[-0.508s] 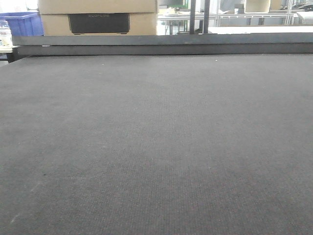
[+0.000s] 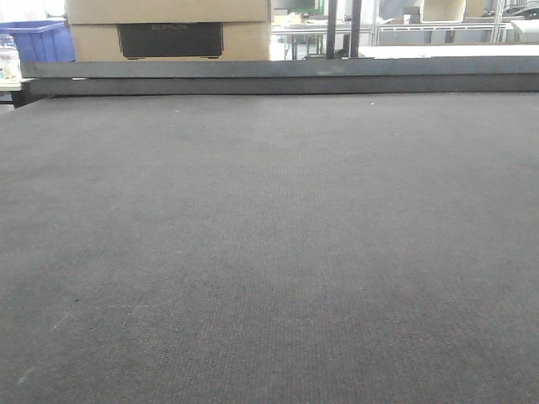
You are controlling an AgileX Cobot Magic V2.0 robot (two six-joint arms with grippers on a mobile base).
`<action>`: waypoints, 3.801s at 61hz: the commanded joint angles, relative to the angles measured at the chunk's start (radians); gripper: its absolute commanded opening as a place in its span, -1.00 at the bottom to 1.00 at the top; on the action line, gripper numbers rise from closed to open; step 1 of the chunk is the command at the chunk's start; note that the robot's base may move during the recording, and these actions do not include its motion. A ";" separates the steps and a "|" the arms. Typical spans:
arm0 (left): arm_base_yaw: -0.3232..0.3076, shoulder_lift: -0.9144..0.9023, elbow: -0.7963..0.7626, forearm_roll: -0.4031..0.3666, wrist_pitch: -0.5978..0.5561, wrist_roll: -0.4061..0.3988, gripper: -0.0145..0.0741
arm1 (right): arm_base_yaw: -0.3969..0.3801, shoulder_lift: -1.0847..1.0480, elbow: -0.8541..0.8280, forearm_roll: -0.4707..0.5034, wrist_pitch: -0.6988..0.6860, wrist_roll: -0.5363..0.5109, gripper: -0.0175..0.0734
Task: Place cylindrical capacitor in blue bin on shelf
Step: 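Lower right gripper over brown capacitor and left gripper toward orange cylinder, then close right gripper on the brown capacitor and lift it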
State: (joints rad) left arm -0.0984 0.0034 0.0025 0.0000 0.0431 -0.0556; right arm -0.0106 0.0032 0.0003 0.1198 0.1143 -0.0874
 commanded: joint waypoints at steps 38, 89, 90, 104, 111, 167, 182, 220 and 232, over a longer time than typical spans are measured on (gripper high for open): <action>0.004 0.053 -0.319 0.061 0.045 0.001 -0.92 | -0.006 -0.003 -0.294 -0.008 -0.067 -0.002 -0.97; -0.047 0.572 -0.758 0.134 0.273 0.001 0.61 | -0.094 0.926 -0.606 -0.077 -0.049 0.009 0.61; -0.047 0.572 -0.758 0.134 0.273 0.001 0.61 | -0.101 0.935 -0.594 -0.072 -0.071 0.009 0.60; -0.047 0.572 -0.758 0.134 0.270 0.001 0.61 | -0.172 1.087 -0.417 -0.041 -0.465 0.009 0.43; -0.047 0.572 -0.758 0.134 0.267 0.001 0.61 | -0.172 1.192 -0.399 -0.041 -0.626 0.009 0.43; -0.047 0.572 -0.758 0.134 0.264 0.001 0.61 | -0.174 1.925 -0.710 0.049 -1.065 0.009 0.64; -0.047 0.572 -0.758 0.134 0.262 0.001 0.61 | -0.174 2.006 -0.795 0.013 -0.982 0.009 0.64; -0.047 0.572 -0.755 0.123 0.260 0.001 0.61 | -0.174 1.990 -0.815 0.012 -0.964 0.009 -0.95; -0.047 0.596 -0.692 0.123 0.256 0.001 0.61 | -0.174 1.843 -0.815 0.011 -0.817 0.009 -0.97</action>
State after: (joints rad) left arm -0.1388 0.5790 -0.7233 0.1300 0.3185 -0.0537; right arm -0.1790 1.9290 -0.8095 0.1337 -0.7455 -0.0786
